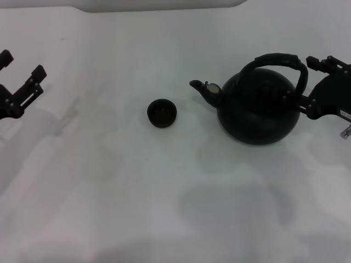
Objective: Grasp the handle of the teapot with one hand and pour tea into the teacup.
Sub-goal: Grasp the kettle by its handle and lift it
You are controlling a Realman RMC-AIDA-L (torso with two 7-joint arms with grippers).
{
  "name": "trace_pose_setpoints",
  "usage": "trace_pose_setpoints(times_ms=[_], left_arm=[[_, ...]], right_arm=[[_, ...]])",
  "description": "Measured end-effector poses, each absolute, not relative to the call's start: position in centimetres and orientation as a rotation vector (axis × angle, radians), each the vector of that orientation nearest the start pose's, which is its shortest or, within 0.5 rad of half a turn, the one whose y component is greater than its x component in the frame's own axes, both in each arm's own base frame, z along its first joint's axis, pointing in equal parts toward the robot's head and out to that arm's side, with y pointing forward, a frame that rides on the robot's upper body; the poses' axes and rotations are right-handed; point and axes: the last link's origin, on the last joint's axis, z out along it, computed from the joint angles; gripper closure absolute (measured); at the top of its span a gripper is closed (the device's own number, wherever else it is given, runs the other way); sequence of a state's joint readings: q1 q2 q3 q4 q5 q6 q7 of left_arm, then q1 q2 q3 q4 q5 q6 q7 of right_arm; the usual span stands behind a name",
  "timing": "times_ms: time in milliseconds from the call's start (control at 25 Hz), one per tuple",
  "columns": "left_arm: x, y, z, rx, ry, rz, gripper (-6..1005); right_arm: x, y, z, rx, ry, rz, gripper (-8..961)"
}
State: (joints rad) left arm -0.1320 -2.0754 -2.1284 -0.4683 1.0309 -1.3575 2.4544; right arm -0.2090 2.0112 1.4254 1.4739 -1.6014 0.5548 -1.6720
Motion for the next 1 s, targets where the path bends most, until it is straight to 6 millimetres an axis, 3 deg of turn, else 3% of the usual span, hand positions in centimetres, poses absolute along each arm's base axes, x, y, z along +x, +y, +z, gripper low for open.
trace_pose_setpoints(times_ms=[560, 720, 1000], left_arm=[[-34.58, 26.06, 1.97, -1.969, -0.455, -0.814, 242], [-34.59, 26.13, 2.01, -1.969, -0.454, -0.812, 242], [-34.61, 26.18, 2.00, -1.969, -0.455, -0.810, 243]], right_arm=[[27.60, 26.44, 0.56, -2.208, 0.452, 0.233, 303], [27.55, 26.58, 0.53, -2.196, 0.454, 0.235, 395], [27.48, 26.65, 0.37, -2.191, 0.447, 0.226, 435]])
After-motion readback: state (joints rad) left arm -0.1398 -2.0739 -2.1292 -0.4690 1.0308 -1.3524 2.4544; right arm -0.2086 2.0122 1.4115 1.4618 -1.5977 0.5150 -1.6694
